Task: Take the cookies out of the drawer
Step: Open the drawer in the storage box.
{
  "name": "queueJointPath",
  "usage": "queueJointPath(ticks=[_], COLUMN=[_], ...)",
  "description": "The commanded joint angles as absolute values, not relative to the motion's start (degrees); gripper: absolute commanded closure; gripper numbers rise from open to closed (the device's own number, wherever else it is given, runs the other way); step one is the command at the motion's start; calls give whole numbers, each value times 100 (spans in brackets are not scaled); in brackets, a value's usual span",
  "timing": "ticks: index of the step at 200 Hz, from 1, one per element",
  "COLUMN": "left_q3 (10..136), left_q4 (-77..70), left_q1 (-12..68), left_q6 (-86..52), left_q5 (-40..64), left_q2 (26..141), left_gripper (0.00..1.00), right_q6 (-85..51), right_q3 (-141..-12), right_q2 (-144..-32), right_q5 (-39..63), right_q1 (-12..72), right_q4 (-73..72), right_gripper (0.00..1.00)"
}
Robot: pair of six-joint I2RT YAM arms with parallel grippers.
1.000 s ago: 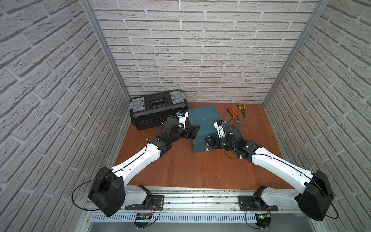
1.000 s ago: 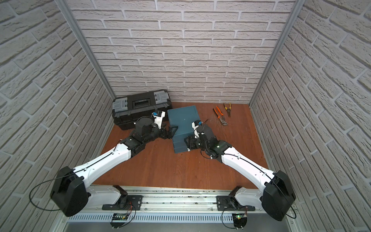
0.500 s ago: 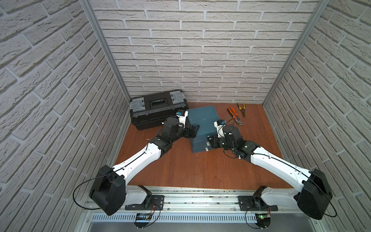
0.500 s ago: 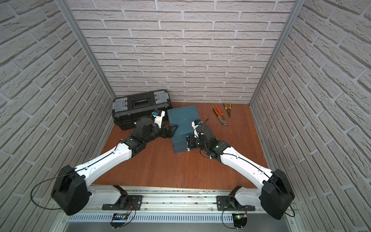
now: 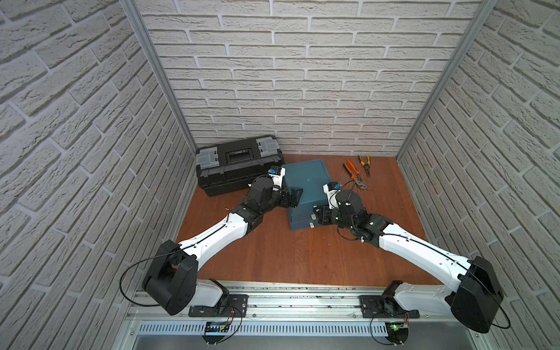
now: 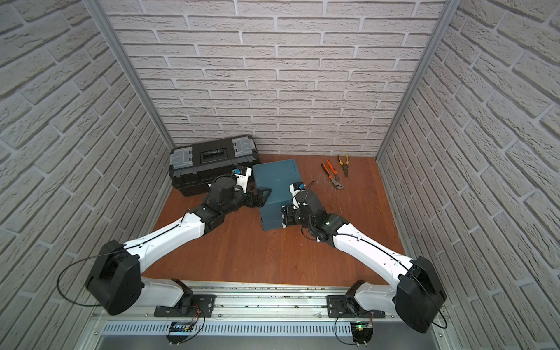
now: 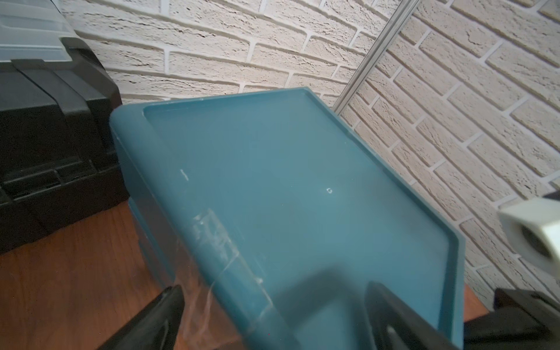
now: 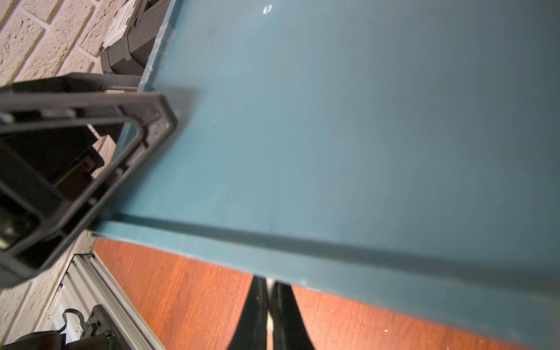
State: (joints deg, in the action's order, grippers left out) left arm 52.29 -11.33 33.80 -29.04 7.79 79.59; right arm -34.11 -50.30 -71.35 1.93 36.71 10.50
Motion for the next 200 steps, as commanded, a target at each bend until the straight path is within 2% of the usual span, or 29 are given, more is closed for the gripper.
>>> queueJointPath(ticks=[1, 122, 200], left_q3=[5353, 5537, 5546], left_q4=[-1375, -1248, -1162], left_q1=[3351, 3349, 3359], left_q6=[-2966, -2962, -2943], left_q5=[734, 729, 720], left_q2=[8059, 8029, 7980], left_gripper=[2, 1, 2], right_q6=[-3511, -3786, -3719], right_q3=[-4818, -4336, -4292], right_q2=[-6894, -5663, -5499], right_q5=[-15, -176, -53], right_q1=[3775, 4040, 4080], right_q4=[1172, 2197, 2479], right_gripper=[98, 96, 93])
